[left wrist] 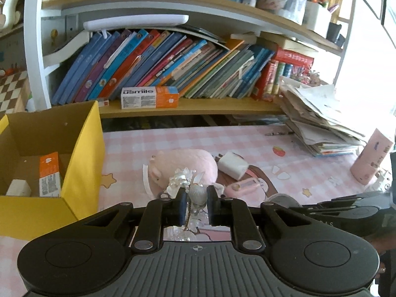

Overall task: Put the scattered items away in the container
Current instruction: 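Carry the tape roll in the right gripper while the left gripper carries the bow to the yellow box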

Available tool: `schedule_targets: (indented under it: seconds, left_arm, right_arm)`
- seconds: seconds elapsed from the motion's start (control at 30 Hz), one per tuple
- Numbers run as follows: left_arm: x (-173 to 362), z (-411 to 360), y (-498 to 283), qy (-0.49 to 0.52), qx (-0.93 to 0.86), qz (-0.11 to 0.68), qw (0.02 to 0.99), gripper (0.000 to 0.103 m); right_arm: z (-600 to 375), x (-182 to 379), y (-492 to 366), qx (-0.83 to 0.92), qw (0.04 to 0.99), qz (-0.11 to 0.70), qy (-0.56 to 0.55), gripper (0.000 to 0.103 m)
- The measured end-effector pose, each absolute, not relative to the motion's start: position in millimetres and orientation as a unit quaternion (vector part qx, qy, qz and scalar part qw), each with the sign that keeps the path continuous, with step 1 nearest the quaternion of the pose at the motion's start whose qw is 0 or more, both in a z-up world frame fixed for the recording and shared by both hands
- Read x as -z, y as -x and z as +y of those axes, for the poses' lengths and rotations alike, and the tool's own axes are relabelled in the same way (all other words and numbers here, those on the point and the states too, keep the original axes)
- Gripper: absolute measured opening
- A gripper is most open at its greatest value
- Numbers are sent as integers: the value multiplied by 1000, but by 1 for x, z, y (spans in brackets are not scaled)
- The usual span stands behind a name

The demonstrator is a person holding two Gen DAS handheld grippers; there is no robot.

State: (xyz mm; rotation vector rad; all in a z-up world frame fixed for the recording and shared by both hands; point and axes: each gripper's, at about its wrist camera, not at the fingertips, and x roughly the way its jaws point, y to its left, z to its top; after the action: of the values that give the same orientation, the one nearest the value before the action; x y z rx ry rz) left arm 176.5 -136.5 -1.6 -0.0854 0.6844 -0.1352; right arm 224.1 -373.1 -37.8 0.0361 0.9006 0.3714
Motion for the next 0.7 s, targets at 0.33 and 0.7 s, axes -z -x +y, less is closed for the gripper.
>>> schedule_targets:
  seconds: [0.33, 0.7]
  left_arm:
    - [-3, -141, -138, 29, 82, 338, 937, 15]
    - [-3, -141, -117, 28, 88, 339, 936, 15]
  right_arm:
    - [-362, 28, -195, -201, 882, 426, -6, 7]
    - [-354, 24, -181, -211, 881, 423, 3, 7]
